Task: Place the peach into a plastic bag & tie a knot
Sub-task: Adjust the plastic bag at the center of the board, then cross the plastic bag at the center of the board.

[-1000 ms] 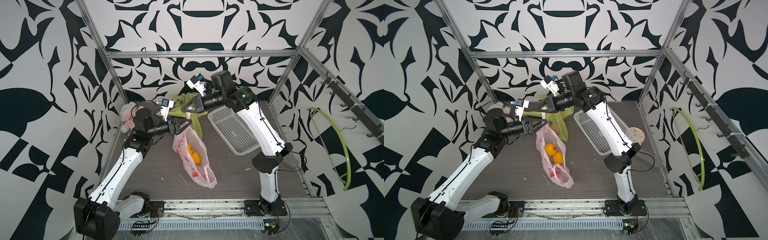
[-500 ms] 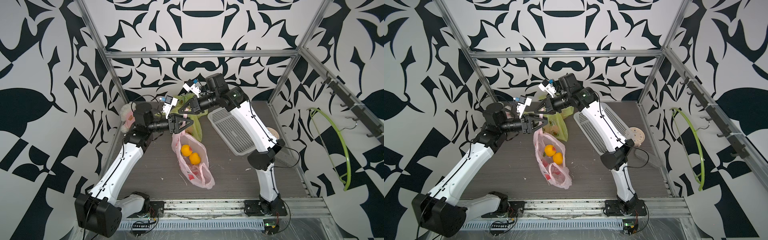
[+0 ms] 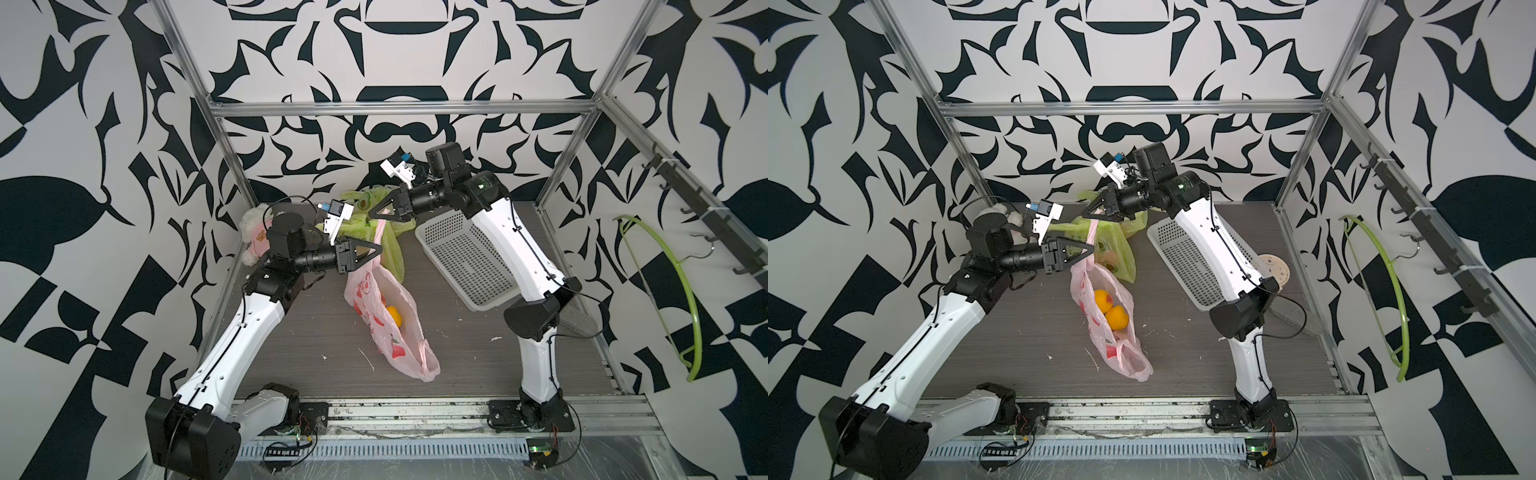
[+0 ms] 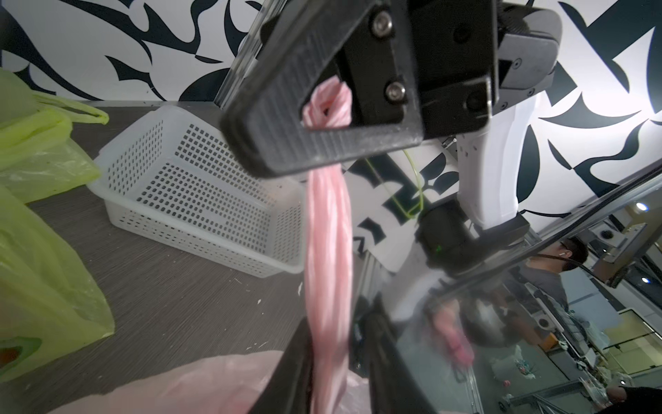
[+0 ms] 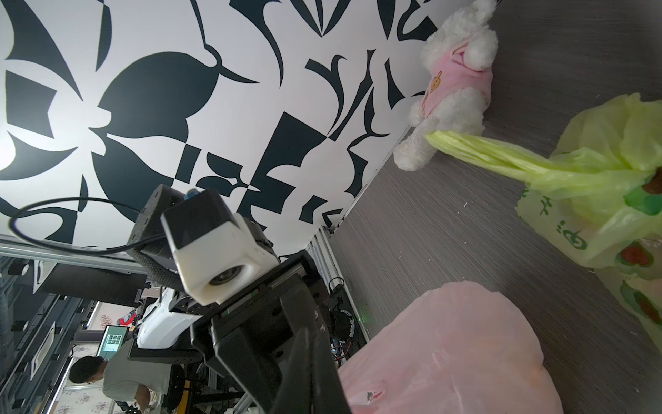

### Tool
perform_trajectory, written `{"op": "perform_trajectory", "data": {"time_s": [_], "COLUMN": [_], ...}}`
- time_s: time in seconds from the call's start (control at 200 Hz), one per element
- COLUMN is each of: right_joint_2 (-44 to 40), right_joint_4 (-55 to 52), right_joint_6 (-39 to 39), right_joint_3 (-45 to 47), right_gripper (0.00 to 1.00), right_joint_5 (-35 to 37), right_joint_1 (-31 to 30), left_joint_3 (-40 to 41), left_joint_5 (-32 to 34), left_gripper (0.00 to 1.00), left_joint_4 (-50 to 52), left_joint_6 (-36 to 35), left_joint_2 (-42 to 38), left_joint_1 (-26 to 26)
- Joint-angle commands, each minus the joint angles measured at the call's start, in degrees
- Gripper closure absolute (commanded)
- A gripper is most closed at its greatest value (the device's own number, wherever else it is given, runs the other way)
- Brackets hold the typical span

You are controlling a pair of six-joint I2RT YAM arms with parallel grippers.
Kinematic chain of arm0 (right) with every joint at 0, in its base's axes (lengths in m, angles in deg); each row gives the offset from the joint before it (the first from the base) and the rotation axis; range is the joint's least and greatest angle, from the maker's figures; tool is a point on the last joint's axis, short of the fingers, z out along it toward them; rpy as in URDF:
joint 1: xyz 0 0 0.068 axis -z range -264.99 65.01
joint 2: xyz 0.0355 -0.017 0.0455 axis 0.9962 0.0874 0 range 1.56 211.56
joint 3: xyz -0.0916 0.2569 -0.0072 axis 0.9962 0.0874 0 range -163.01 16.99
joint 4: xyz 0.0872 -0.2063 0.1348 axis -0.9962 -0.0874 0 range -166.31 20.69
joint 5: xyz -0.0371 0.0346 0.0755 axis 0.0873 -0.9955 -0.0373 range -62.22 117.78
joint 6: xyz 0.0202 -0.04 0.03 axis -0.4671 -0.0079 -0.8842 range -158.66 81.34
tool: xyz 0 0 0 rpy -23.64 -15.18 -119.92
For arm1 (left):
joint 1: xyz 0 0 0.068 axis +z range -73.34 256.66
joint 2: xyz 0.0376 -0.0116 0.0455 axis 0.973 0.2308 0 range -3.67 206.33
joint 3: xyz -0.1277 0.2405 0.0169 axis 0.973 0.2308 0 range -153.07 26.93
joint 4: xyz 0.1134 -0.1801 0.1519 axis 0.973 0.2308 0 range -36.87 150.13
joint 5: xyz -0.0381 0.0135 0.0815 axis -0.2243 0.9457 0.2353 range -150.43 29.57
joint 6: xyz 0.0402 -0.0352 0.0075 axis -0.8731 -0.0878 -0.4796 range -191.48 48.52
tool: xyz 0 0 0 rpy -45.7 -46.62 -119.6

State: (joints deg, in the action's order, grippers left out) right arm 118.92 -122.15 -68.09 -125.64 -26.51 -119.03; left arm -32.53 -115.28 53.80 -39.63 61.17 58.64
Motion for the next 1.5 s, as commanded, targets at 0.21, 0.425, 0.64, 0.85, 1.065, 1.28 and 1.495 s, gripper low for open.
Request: {"op": "perform_trajectory", "data": {"time_s": [0.21,0.425,0.64,0.85,1.065,1.28,1.495], "right_joint_2": [-5.38,-14.23,-26.70,-35.01,-36.84,-35.38,-31.68], "right_joint_4": [-7.16,-15.96,-19.63,-21.15,-21.36,-21.28,-23.90], "right_joint_6": [4.84,10.30,13.10,13.22,13.47,12.99,13.35], "right_joint_3": [-0.71,4.72,15.15,21.15,24.38,22.67,19.08], "right_gripper": [0.68,0.46,0.40,0.37,0.36,0.35,0.37], "right_joint_5": [10.90,25.73,34.35,33.42,36.62,40.09,44.81], "right_joint_1": [1.08,1.14,0.99,-3.11,-14.40,-22.56,-29.59], "left_joint_3": [4.72,4.10,2.73,1.06,0.57,1.18,1.60], "left_joint_5": [9.15,27.21,37.37,42.72,45.13,45.86,45.76], "left_gripper": [1.00,1.00,1.00,1.00,1.00,1.00,1.00], "left_joint_4": [-8.24,-1.00,5.42,9.07,10.06,10.05,10.06], "left_joint_6": [5.58,4.57,3.40,3.63,3.74,3.48,3.21], "left_joint_2": [-1.51,-4.66,-7.44,-7.53,-6.74,-7.12,-7.14], "left_joint_1": [0.07,0.03,-0.04,-0.73,-1.05,-1.05,-1.05]}}
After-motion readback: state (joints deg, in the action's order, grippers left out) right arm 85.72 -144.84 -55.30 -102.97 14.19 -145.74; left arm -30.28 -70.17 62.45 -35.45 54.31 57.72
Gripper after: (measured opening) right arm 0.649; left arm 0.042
